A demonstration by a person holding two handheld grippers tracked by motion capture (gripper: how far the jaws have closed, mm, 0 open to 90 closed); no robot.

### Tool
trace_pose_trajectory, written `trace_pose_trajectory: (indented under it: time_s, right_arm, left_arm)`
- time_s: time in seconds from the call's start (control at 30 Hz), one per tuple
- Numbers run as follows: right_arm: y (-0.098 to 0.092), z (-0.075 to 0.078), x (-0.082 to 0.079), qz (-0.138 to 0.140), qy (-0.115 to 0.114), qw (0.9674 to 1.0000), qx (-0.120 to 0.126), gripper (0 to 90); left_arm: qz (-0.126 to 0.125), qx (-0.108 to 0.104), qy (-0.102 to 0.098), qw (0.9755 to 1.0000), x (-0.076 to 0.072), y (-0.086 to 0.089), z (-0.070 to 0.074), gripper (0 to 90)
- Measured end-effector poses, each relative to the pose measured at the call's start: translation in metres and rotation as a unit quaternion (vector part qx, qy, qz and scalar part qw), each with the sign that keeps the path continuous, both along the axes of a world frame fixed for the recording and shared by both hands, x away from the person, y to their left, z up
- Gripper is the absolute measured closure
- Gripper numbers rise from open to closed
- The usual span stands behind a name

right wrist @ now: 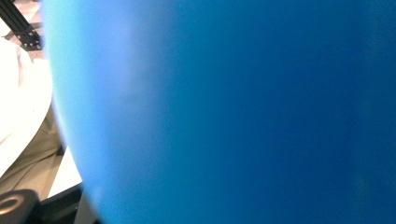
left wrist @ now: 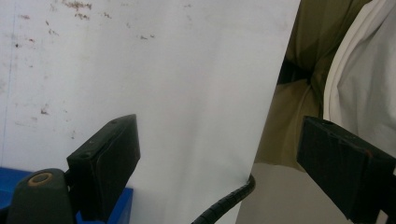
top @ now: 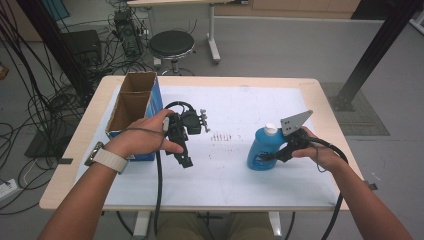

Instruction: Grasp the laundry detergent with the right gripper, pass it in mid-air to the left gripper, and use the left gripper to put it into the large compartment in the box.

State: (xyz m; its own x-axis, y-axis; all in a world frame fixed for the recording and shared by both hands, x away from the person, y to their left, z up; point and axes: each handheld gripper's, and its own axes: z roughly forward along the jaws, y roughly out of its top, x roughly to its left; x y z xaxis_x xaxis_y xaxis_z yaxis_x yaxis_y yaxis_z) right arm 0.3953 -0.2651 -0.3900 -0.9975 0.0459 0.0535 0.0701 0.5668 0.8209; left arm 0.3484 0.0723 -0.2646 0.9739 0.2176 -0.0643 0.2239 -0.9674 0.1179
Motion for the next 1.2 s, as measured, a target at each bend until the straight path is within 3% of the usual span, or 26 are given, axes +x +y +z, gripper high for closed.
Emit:
trace_pose_trajectory:
  time_s: [1.2]
  right_arm:
    - [-0.0008, -0.0013, -0.0004, -0.001, -0.004, 1.0, 0.006, 43.4]
  left_arm:
    - [0.003, 0.0, -0.003, 1.0, -0.0014, 0.0028, 0.0024, 14.0]
